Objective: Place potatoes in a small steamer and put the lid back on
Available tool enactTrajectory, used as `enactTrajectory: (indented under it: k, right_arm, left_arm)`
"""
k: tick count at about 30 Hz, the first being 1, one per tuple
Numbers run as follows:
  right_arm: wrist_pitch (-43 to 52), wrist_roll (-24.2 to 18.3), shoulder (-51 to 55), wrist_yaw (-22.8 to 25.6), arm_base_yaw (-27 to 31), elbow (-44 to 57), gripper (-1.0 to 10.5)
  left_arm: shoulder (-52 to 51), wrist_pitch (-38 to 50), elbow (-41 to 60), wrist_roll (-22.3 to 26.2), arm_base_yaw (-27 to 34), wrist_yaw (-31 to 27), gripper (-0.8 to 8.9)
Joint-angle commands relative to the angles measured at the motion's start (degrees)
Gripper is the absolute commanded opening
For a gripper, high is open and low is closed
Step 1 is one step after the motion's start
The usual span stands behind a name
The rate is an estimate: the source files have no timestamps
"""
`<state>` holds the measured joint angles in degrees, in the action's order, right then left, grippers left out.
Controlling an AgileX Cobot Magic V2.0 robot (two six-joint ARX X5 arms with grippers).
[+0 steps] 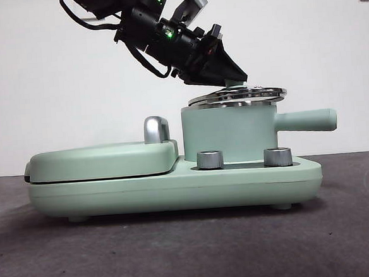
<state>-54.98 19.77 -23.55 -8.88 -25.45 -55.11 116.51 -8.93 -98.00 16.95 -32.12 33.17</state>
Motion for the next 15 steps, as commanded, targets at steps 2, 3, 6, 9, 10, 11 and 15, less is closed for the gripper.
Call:
enactTrajectory:
  k: [2, 3, 6, 9, 10, 11, 15]
  right_arm:
    - [1.07, 0.68, -0.17, 0.37, -0.28, -0.46, 3.9]
    - [1.22, 0.68, -0.17, 0.37, -0.28, -0.46, 3.9]
    - [1.92, 0.68, -0.17, 0.39, -0.28, -0.46, 3.9]
    - [2.38, 0.7, -0.17, 0.39, -0.28, -0.46, 3.9]
    - [2.38, 0.72, -0.17, 0.37, -0.28, -0.46, 3.9]
    - [2.38, 0.72, -0.17, 0.39, -0.28, -0.46, 3.9]
    - [2.38, 0.72, -0.17, 0.39, -0.28, -0.46, 3.9]
  left_arm:
    - [0.55, -0.96, -1.07, 2.34, 0.42, -0.39, 0.11]
    - [0.55, -0.98, -1.07, 2.38, 0.5, -0.39, 0.11]
    - [0.52, -1.01, -1.07, 2.27, 1.09, -0.37, 0.1]
    - [0.52, -1.84, -1.07, 2.89, 1.73, -0.35, 0.11]
    - [0.52, -2.03, -1.07, 2.99, 1.9, -0.33, 0.1]
    - [0.52, -2.12, -1.07, 2.99, 1.9, -0.33, 0.1]
    - [0.52, -2.14, -1.07, 3.04, 1.9, -0.02, 0.11]
